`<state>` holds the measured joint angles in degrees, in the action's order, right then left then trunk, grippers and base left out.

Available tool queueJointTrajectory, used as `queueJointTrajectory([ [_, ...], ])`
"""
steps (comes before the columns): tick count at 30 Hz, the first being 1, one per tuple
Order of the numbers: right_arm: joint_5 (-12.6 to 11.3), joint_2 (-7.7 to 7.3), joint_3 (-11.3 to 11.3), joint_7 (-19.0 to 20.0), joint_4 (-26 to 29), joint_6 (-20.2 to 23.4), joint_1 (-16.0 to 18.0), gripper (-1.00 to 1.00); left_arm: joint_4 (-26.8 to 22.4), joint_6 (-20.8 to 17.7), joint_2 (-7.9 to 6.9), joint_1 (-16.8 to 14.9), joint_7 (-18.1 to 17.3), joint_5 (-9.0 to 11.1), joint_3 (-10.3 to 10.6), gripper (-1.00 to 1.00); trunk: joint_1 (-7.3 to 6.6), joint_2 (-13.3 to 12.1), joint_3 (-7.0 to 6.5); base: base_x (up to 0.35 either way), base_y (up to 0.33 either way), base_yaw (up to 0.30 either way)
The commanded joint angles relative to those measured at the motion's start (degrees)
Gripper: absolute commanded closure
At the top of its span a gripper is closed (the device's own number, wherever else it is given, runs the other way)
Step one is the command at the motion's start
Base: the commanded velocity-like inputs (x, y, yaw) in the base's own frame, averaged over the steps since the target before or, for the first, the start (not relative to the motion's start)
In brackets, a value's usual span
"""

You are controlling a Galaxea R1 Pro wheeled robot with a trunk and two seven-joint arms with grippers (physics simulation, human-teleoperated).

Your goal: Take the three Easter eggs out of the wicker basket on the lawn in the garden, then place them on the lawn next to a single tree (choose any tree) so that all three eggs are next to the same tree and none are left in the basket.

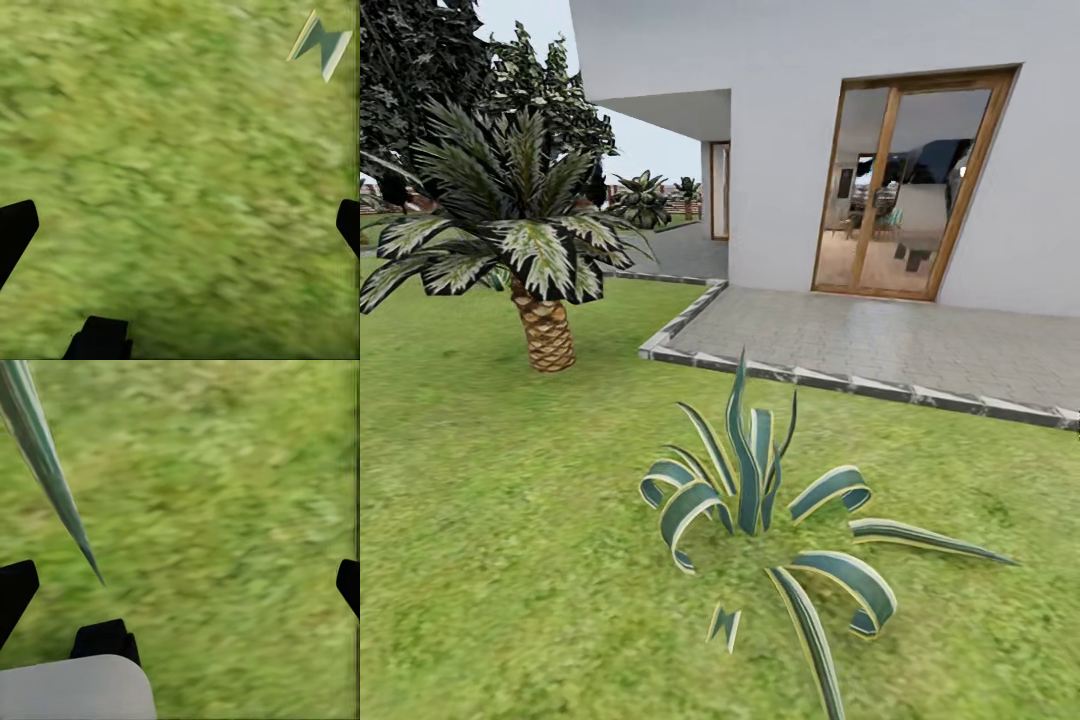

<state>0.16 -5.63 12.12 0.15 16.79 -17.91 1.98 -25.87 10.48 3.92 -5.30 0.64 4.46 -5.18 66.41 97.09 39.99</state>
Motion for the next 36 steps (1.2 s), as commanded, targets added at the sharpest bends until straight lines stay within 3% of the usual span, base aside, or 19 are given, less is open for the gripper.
queueJointTrajectory([
  [1,0.02,0.01,0.10,0.03,-0.08,-0.20,0.04,-1.00,-0.01,0.15,0.03,-0.03,-0.04,0.46,-0.10,-1.00,0.01,0.02,0.05,0.127,-0.279,0.000],
  [20,0.02,0.01,0.10,0.17,-0.05,-0.20,0.04,-1.00,-0.02,0.15,0.03,-0.05,-0.08,0.46,-0.09,-1.00,0.01,0.02,0.05,0.072,-0.266,0.000],
  [29,0.02,0.01,0.10,0.16,-0.05,-0.20,0.04,-1.00,-0.01,0.15,0.03,-0.02,-0.11,0.48,-0.10,-1.00,0.01,0.02,0.05,0.000,-0.016,0.000],
  [36,0.02,0.01,0.10,0.14,-0.09,-0.20,0.04,-1.00,0.01,0.15,-0.03,-0.03,-0.12,0.55,-0.10,-1.00,0.01,0.02,0.05,0.000,0.209,0.000],
])
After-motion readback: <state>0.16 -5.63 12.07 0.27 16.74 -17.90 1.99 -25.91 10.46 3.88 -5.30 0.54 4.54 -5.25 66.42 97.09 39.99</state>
